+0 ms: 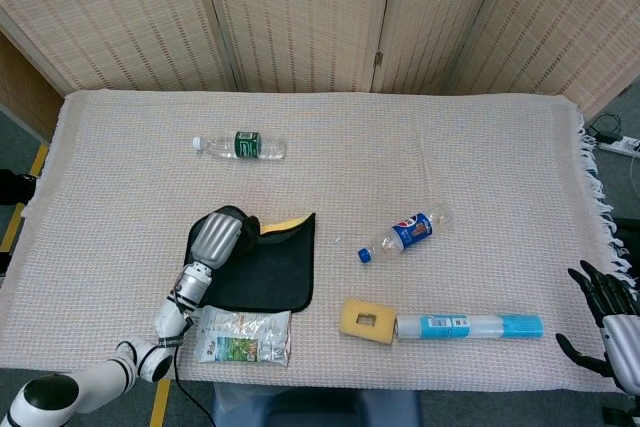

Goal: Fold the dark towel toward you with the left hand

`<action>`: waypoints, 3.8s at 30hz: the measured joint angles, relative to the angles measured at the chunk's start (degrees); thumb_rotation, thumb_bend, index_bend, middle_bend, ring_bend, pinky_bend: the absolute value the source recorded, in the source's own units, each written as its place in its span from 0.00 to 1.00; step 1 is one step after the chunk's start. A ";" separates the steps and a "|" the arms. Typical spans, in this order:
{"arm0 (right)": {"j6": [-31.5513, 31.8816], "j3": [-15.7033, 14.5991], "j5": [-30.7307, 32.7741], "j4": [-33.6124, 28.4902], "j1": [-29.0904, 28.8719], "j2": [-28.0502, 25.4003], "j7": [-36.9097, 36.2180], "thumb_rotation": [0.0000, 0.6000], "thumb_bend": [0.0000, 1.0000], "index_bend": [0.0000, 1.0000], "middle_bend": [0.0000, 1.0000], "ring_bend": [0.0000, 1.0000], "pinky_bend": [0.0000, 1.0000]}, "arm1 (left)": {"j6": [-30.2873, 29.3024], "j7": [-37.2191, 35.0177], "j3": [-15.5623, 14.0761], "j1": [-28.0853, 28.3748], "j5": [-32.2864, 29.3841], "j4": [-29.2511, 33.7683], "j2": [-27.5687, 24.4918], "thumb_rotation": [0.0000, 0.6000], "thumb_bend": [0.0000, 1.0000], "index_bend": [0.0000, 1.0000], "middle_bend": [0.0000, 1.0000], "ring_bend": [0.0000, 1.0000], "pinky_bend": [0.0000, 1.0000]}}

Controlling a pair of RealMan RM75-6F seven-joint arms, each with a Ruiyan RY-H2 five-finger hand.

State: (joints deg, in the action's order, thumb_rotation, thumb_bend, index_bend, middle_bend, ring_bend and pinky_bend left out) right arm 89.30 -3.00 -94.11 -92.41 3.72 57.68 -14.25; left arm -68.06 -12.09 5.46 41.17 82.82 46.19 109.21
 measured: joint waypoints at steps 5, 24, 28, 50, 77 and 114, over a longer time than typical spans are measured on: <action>1.06 -0.61 -1.46 0.15 0.38 0.08 0.03 1.00 0.35 0.00 0.00 0.00 0.00 | -3.83 6.61 -2.20 -3.96 1.49 8.47 -2.84 1.00 0.49 0.66 1.00 1.00 1.00; 2.61 -1.80 -4.17 0.14 0.54 0.28 0.71 1.00 0.35 0.00 0.00 0.00 0.00 | -9.14 14.10 -5.83 -11.28 5.17 16.99 -5.62 1.00 0.49 0.65 1.00 1.00 1.00; 2.32 -1.91 -4.24 0.14 0.39 0.36 0.91 1.00 0.35 0.00 0.00 0.00 0.00 | -9.05 13.72 -6.19 -12.38 5.25 17.16 -5.89 1.00 0.49 0.64 1.00 1.00 1.00; 1.82 -2.06 -3.92 -0.16 0.00 0.65 1.62 1.00 0.35 0.00 0.00 0.00 0.00 | -8.76 12.40 -7.20 -14.54 8.07 15.73 -5.10 1.00 0.49 0.63 1.00 1.00 1.00; 3.10 -2.01 -4.05 -0.04 0.33 0.61 1.38 1.00 0.35 0.00 0.00 0.00 0.00 | -6.85 13.02 -3.16 -14.09 6.45 21.63 -9.87 1.00 0.48 0.37 1.00 1.00 1.00; 1.47 -1.42 -2.21 0.07 -0.40 0.58 1.02 1.00 0.35 0.00 0.00 0.00 0.00 | 14.90 21.34 5.63 -5.32 -15.12 23.45 -15.50 1.00 0.49 0.42 1.00 1.00 1.00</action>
State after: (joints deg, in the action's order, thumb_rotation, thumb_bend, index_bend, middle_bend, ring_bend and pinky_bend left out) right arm 90.77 -4.41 -96.32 -92.34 3.32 58.27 -13.24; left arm -53.15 9.25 11.08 35.86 67.70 69.65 93.71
